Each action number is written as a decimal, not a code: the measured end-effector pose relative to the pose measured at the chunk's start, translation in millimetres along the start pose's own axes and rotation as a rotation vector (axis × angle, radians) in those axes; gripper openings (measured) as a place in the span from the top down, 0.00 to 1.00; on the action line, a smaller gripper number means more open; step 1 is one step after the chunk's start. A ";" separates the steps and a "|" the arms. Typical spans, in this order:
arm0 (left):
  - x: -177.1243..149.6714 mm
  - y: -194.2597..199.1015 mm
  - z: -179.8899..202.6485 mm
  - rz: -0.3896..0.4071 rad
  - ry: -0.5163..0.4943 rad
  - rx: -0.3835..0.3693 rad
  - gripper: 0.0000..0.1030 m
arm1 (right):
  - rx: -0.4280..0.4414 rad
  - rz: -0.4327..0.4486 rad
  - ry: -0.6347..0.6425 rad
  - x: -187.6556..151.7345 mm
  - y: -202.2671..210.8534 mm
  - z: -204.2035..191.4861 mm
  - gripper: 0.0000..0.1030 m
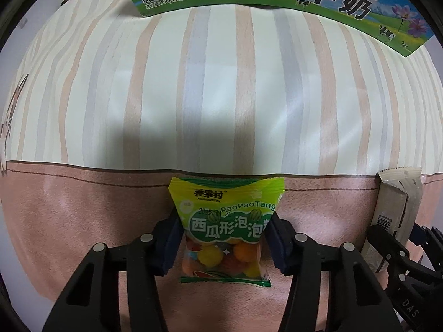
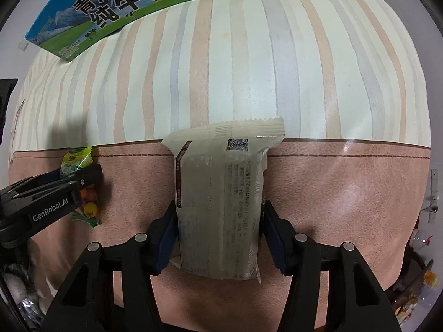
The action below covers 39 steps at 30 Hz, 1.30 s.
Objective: Organize snacks
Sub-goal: 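Lower both held bags into the cardboard box and open both tools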
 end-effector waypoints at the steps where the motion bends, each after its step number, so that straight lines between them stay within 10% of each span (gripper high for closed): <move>1: 5.9 0.2 5.5 0.001 -0.004 0.001 0.49 | 0.004 0.002 -0.001 -0.5 0.6 -1.0 0.42; 21: 18.9 75.5 7.2 0.070 -0.007 -0.069 0.54 | 0.162 0.100 -0.030 4.6 54.6 -29.9 0.41; 31: 120.7 188.8 34.7 0.216 -0.022 -0.210 0.54 | 0.210 0.304 0.030 120.9 173.6 -15.3 0.41; 39: 227.5 190.1 48.7 0.183 -0.010 -0.204 0.54 | 0.156 0.347 0.057 241.0 198.5 -16.4 0.41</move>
Point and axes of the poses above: each gripper's, at about its wrist camera, not at the fingertips, and y roughly against the way its jaws point, z to its right, x to its top, the point moved 7 cm from there along -y, roughly the way its jaws point, and after that the axes turned 8 degrees about y, right-handed, at the moved point
